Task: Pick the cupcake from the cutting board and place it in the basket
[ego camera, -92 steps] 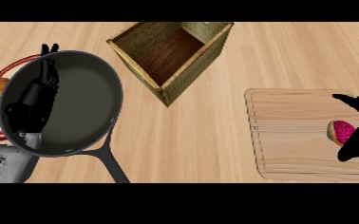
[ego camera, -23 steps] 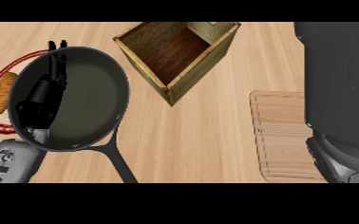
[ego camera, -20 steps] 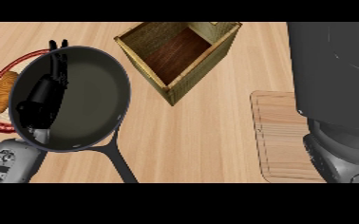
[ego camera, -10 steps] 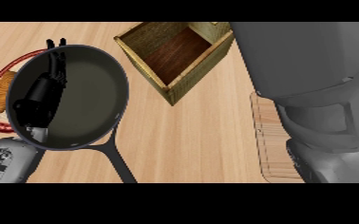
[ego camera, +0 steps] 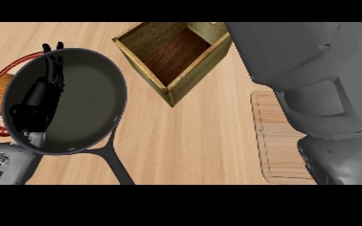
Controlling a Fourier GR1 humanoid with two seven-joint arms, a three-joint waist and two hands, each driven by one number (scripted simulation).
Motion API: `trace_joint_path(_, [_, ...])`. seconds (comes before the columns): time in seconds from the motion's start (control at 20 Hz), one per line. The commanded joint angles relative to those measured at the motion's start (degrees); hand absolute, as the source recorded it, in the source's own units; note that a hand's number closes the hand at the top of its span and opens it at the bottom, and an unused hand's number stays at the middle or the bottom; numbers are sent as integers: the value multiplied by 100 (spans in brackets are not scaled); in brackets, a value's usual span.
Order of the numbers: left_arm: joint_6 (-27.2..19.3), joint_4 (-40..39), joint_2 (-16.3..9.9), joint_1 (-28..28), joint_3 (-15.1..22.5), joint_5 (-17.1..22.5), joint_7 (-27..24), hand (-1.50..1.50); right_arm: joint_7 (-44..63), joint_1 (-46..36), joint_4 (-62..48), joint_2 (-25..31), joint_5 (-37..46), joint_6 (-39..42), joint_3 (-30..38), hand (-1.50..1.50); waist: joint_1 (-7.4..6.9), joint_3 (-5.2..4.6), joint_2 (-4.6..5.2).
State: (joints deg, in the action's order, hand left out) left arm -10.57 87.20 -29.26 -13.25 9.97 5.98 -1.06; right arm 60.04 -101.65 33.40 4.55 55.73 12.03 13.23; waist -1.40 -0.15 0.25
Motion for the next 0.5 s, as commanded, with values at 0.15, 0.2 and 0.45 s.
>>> trace_joint_path(0.15, [197,-252,24,-303,-17,12,-10,0,330,-376,-787,-94,-118,500,133,-150,24,3,21])
trace_joint_path(0.2, [214,185,-39,-53,52,47,83,0,281,-228,-849,-43,-160,342,224,-150,-37,7,6])
trace_joint_path(0.45, [96,-181,145,-69,143,-103,-282,0,-39,-437,-1084,110,-437,112,573,-150,-61,1,46])
